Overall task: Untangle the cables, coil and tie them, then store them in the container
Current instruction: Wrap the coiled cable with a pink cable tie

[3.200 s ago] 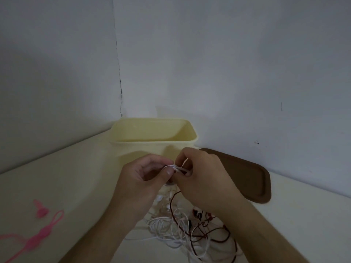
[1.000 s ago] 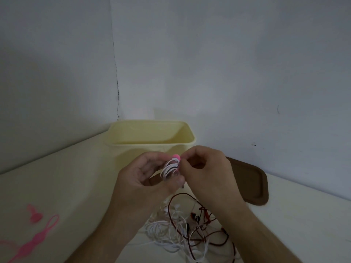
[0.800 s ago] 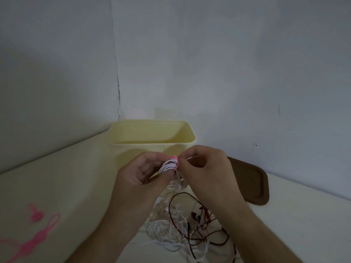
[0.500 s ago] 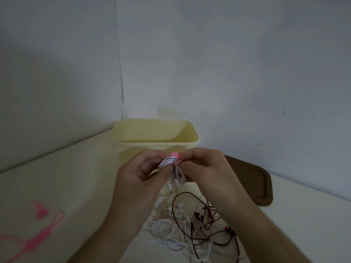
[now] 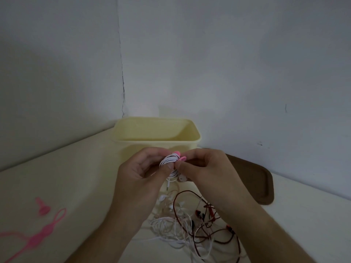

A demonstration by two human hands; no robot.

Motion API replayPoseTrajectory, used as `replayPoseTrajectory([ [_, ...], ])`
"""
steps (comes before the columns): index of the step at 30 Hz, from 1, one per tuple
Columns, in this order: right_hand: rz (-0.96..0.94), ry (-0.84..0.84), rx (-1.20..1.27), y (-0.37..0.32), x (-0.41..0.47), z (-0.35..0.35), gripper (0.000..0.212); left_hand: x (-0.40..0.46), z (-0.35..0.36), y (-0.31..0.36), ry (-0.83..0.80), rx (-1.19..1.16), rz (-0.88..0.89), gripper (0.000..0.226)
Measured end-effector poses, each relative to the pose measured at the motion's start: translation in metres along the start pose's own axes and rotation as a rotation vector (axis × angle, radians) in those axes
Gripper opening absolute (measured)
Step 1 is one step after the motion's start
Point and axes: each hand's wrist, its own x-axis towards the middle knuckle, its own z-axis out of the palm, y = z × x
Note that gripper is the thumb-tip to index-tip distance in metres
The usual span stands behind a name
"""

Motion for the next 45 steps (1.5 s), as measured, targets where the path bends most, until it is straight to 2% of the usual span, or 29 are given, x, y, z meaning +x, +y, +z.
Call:
replayPoseTrajectory([
  [11,-0.014,-0.025,-0.014,0.002,0.003,-0.002,0.004,0.003,-0.002,0.0,0.002,-0.02,-0.043,0.02],
  [25,-0.114,-0.006,-0.227,0.003,0.001,-0.001,0.017,0.005,-0.007,0.0,-0.033,-0.064,-0.159,0.019],
  [32,-0.074,0.025,-0.159,0.002,0.002,-0.004,0.014,0.008,-0.009,-0.003,-0.138,-0.101,-0.201,0.033],
  [37,-0.043,0.034,-0.137,0.003,0.002,-0.001,0.015,0.008,-0.011,-0.009,-0.194,-0.022,-0.195,0.05],
  [42,-0.033,0.013,-0.109,-0.001,0.001,-0.001,0.015,0.007,-0.009,-0.008,-0.171,-0.064,-0.175,0.041],
  [45,-0.017,0.005,-0.061,-0.003,0.0,-0.001,0.014,0.005,-0.008,-0.007,-0.153,-0.026,-0.137,0.045],
])
